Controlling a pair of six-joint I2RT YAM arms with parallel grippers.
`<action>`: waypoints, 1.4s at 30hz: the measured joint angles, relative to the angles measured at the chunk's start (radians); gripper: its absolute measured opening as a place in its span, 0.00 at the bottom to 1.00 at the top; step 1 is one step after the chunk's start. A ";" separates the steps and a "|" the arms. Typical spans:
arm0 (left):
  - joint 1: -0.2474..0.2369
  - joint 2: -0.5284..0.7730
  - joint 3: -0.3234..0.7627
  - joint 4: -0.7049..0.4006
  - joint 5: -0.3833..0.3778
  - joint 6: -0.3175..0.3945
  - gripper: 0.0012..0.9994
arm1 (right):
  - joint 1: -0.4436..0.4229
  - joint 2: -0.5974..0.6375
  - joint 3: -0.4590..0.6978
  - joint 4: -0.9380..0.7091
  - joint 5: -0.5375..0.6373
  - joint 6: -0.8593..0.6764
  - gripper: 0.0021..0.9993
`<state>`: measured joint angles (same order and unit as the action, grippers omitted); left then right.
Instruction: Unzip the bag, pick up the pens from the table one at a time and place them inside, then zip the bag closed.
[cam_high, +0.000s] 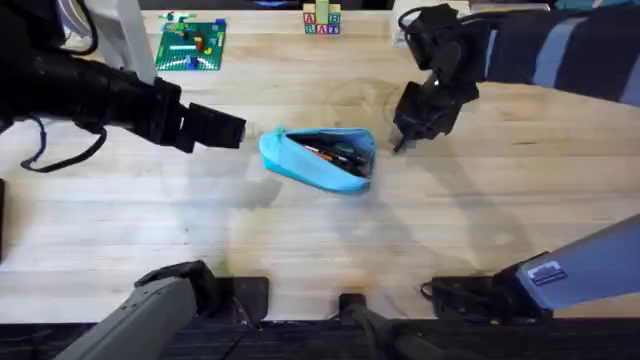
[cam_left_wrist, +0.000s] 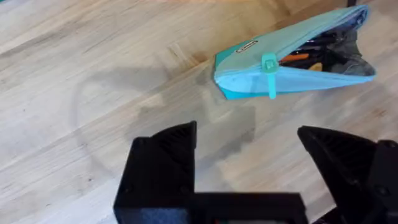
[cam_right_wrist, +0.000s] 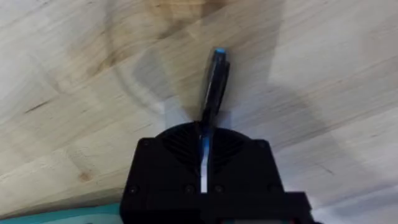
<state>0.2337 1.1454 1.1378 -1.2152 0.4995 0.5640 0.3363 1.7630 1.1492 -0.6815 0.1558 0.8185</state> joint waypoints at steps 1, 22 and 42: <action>0.000 0.000 0.000 0.000 0.000 0.000 1.00 | 0.000 0.000 0.000 0.000 0.000 0.000 0.04; 0.000 0.000 0.000 0.000 0.000 0.000 1.00 | 0.000 -0.253 0.002 -0.052 -0.020 -0.233 0.03; 0.000 0.000 0.000 0.001 0.000 0.000 1.00 | 0.000 -0.522 0.002 -0.053 -0.032 -0.694 0.03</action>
<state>0.2337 1.1454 1.1378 -1.2144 0.4995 0.5640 0.3363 1.2406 1.1507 -0.7346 0.1242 0.1240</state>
